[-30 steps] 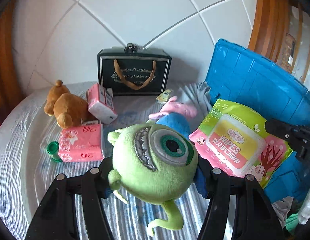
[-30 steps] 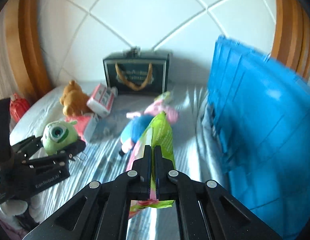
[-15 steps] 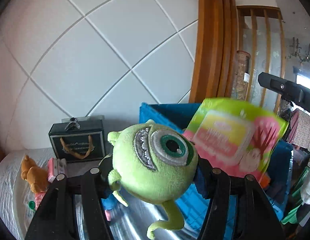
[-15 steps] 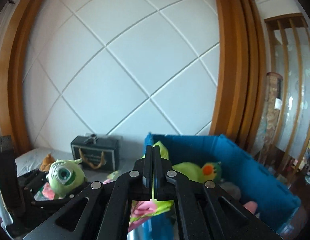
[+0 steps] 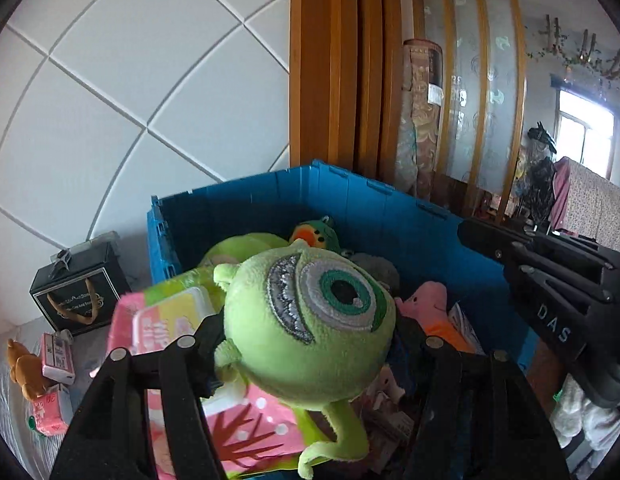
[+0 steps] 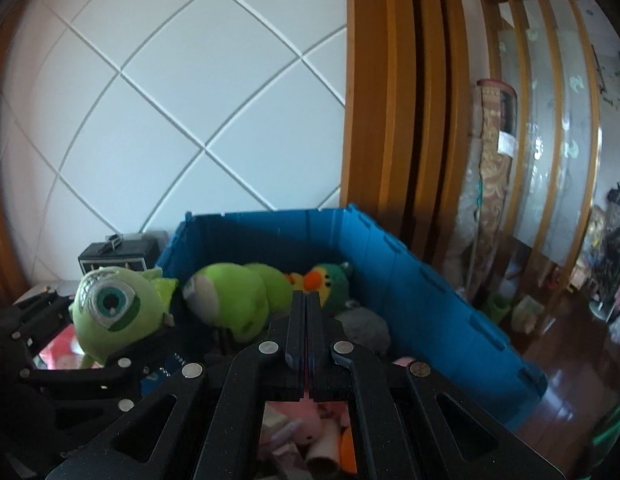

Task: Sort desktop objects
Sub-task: 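Carry the one-eyed plush with the left tool while the right tool carries the wipes packet to the crate, then open both tools over the crate to drop the plush and wipes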

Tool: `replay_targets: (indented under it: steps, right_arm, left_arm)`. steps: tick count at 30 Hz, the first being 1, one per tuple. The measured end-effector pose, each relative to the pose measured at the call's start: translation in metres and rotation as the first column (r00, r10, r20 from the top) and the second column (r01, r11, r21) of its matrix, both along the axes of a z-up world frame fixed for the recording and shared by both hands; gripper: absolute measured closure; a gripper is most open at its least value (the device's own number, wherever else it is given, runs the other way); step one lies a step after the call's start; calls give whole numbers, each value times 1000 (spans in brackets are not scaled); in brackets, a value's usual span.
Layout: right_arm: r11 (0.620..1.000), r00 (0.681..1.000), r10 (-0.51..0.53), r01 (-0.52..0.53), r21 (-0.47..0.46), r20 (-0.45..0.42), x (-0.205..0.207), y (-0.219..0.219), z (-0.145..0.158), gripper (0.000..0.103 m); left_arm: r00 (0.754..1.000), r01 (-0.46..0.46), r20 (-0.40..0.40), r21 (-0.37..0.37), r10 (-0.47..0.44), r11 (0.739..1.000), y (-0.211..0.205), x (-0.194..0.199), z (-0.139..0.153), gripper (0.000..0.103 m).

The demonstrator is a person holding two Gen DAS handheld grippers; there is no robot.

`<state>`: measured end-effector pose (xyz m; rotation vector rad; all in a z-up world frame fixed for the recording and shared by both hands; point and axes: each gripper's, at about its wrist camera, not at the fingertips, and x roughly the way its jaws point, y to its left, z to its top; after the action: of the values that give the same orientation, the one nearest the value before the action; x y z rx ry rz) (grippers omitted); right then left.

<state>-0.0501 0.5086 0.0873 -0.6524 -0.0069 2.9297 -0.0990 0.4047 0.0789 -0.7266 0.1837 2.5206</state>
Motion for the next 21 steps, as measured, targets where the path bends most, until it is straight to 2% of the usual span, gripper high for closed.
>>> replay_targets:
  steps: [1,2,4,7,10,11,16,18,21]
  right_arm:
    - [1000,1000,-4,4,-13,22,0,9,-9,102]
    - [1000,999,-7,8,-30,42,0,18,-18,102]
    - [999,997,-5,9,-50,77,0,33,-29,102]
    - [997,993,-2,11,-75,117,-4,53,-40,102]
    - [996,990,6,6,-87,143,-8,63,-49,101]
    - [996,989,10,3,-90,150,-8,63,-51,99]
    - [997,984,25,-10,-81,176,-9,64,-60,87]
    - [998,983,25,-13,-67,184,-9,63,-60,74]
    - [999,981,19,-12,-36,191,-8,62,-61,61]
  left_arm:
    - [1000,-18,7,-49,18,999,6,-2,-3,40]
    - [999,-37,4,-67,38,997,7,-2,-3,39]
    - [997,-25,69,-66,29,998,9,-2,-4,39]
    - [998,-32,46,-131,39,991,18,7,-5,36]
    - [998,-53,15,-155,56,986,22,16,-3,14]
    - [998,-61,5,-156,63,986,23,19,-2,12]
    - [996,-87,-9,-145,87,986,21,25,-1,10]
    - [996,-89,9,-126,90,988,21,25,-1,10]
    - [995,-90,29,-113,94,990,23,26,-5,10]
